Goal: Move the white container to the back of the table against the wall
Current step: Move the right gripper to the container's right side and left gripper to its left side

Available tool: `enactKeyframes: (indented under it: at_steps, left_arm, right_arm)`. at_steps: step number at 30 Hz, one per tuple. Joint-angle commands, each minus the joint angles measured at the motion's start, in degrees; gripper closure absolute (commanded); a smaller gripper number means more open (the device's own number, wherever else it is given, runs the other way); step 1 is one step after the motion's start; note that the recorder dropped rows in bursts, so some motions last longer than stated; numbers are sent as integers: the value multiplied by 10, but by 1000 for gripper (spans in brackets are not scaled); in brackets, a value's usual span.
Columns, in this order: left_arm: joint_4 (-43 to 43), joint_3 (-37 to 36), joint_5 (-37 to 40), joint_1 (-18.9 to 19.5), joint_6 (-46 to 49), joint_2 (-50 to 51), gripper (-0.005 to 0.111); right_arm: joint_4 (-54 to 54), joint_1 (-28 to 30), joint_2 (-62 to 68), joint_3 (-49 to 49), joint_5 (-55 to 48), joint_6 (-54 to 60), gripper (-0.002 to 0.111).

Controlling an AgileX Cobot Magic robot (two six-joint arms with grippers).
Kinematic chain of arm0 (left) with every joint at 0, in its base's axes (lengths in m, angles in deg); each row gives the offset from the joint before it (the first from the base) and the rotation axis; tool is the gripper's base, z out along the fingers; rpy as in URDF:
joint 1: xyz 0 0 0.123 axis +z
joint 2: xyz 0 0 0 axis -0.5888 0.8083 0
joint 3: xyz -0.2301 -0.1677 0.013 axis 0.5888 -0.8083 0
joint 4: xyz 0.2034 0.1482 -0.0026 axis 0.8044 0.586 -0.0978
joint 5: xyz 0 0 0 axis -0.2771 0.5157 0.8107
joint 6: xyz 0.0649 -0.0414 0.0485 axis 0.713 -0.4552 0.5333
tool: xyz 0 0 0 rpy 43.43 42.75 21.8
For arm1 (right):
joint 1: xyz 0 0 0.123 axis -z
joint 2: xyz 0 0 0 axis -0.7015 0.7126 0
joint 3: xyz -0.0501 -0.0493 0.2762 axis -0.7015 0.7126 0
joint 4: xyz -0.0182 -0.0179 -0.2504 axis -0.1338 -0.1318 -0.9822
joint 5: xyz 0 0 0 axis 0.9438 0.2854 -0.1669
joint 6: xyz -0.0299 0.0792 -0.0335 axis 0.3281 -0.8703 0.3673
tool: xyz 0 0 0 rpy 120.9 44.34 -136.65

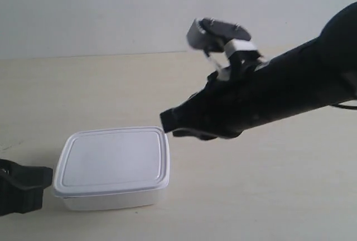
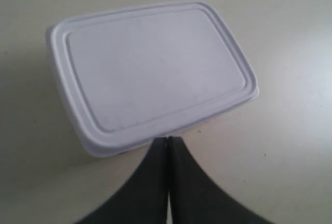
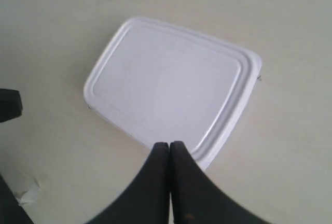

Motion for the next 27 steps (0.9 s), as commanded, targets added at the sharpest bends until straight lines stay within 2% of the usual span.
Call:
enactKeyframes:
  at_steps: [1,9,19,27]
  left_arm:
    - [-24,-18,-16,-4,1,2,107]
    - [-34,-21,-20,-7,4,44,107]
    - [-53,-22,-94,-110,2,159,107]
    - [-53,-22,-150,-112,0,237,107]
  right_arm:
    - [-4,-44,64,-4,42,-3,108]
    - [2,-90,142,-4,55,-5,108]
    - [17,-96,169,-4,62,-7,108]
    - [17,-96,203,-4,65,-7,108]
